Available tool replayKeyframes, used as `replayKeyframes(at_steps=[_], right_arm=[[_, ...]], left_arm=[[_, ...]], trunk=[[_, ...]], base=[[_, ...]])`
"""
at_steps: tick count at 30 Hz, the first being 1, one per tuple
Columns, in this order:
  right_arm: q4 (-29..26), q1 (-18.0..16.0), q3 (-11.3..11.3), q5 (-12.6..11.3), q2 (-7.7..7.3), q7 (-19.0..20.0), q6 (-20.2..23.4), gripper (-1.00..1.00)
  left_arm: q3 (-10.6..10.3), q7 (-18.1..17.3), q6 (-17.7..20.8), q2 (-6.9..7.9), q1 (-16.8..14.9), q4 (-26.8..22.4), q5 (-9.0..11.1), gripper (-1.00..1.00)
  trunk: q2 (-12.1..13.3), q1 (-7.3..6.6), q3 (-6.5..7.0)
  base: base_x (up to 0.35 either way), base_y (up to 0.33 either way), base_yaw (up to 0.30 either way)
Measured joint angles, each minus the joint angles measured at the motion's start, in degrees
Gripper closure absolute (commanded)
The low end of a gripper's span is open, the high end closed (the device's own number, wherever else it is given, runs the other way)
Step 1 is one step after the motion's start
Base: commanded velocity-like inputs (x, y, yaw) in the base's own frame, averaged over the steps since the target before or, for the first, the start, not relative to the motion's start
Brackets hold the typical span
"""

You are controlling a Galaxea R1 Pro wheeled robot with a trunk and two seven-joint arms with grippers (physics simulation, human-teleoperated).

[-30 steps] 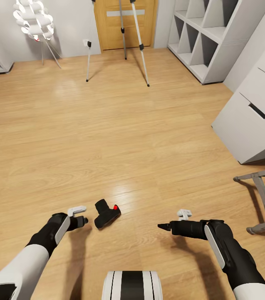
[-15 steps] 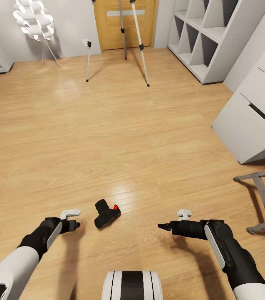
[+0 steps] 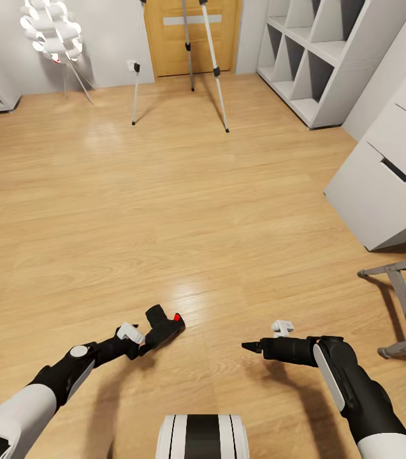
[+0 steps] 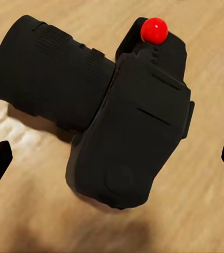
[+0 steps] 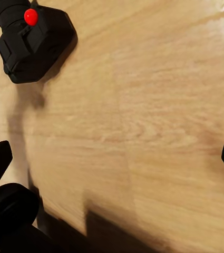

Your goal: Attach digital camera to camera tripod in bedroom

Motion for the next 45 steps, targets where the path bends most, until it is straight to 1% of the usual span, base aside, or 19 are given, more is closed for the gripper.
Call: replayKeyframes(at_steps=[6,9,11,12,13,14,23,24,25,31,32,35,36,37,38,45], right_arm=[[0.0,0.0,0.0,0.0,0.0,0.0,0.0,-1.0],[0.0,0.0,0.0,0.0,0.0,0.0,0.0,-1.0],[0.0,0.0,0.0,0.0,-0.03,0.0,0.0,-1.0],[0.0,0.0,0.0,0.0,-0.06,-0.1,0.0,-1.0],[0.0,0.0,0.0,0.0,-0.07,-0.1,0.0,-1.0],[0.0,0.0,0.0,0.0,-0.04,-0.1,0.0,-1.0],[0.0,0.0,0.0,0.0,0.0,-0.2,-0.1,-1.0],[0.0,0.0,0.0,-0.1,0.0,-0.2,-0.2,-1.0],[0.0,0.0,0.0,-0.1,0.0,-0.2,-0.2,-1.0],[0.0,0.0,0.0,-0.1,0.0,-0.2,-0.2,-1.0],[0.0,0.0,0.0,-0.1,0.0,-0.2,-0.2,-1.0],[0.0,0.0,0.0,-0.1,0.0,-0.2,-0.2,-1.0],[0.0,0.0,0.0,-0.1,0.0,-0.2,-0.2,-1.0],[0.0,0.0,0.0,0.0,0.05,-0.3,-0.2,-1.0],[0.0,0.0,0.0,0.0,0.06,-0.3,-0.2,-1.0],[0.0,0.0,0.0,-0.1,0.02,-0.2,-0.2,-1.0]], left_arm=[[-0.1,-0.3,-1.1,-0.07,0.0,0.0,-0.2,-1.0],[-0.1,-0.5,-3.0,-0.11,0.0,0.1,-0.3,-1.0],[-0.2,-0.7,-5.4,-0.1,0.0,0.3,-0.4,-1.0],[-0.3,-0.8,-7.7,-0.02,0.0,0.8,-1.5,-1.0],[-0.3,-0.8,-8.1,-0.01,0.0,1.0,-2.0,-1.0],[-0.4,-0.8,-8.6,0.02,0.0,1.4,-3.1,-1.0],[-0.6,-0.6,-9.5,0.07,0.0,2.2,-10.2,-1.0],[-0.6,-0.6,-9.6,0.05,0.0,2.3,-11.5,-1.0],[-0.6,-0.5,-9.7,0.01,0.0,2.3,-13.4,-1.0],[-0.6,-0.5,-9.8,-0.11,0.0,2.3,-15.7,-1.0],[-0.6,-0.5,-9.8,-0.11,0.0,2.3,-15.7,-1.0],[-0.6,-0.4,-9.8,-0.24,0.0,2.3,-17.5,-1.0],[-0.6,-0.4,-9.8,-0.29,0.0,2.3,-18.6,-1.0],[-0.6,-0.3,-9.9,-0.34,0.0,2.3,-20.7,-1.0],[-0.6,-0.3,-9.9,-0.35,0.0,2.3,-21.2,-1.0],[-0.5,-0.2,-9.8,-0.4,0.0,2.3,-21.8,-1.0]], trunk=[[0.0,0.0,0.0],[0.0,0.0,0.0],[0.0,0.0,0.0],[0.0,0.0,0.0],[0.0,0.0,0.0],[0.0,0.0,0.0],[0.0,0.0,0.0],[0.0,0.0,0.0],[0.0,0.0,0.0],[0.0,0.0,0.0],[0.0,0.0,0.0],[0.0,0.0,0.0],[0.0,0.0,0.0],[0.0,0.0,0.0],[0.0,0.0,0.0],[0.0,0.0,0.0]], base=[[0.0,0.0,0.0],[0.0,0.0,0.0],[0.0,0.0,0.0],[0.0,0.0,0.0],[0.0,0.0,0.0],[0.0,0.0,0.0],[0.0,0.0,0.0],[0.0,0.0,0.0],[0.0,0.0,0.0],[0.0,0.0,0.0],[0.0,0.0,0.0],[0.0,0.0,0.0],[0.0,0.0,0.0],[0.0,0.0,0.0],[0.0,0.0,0.0],[0.0,0.0,0.0]])
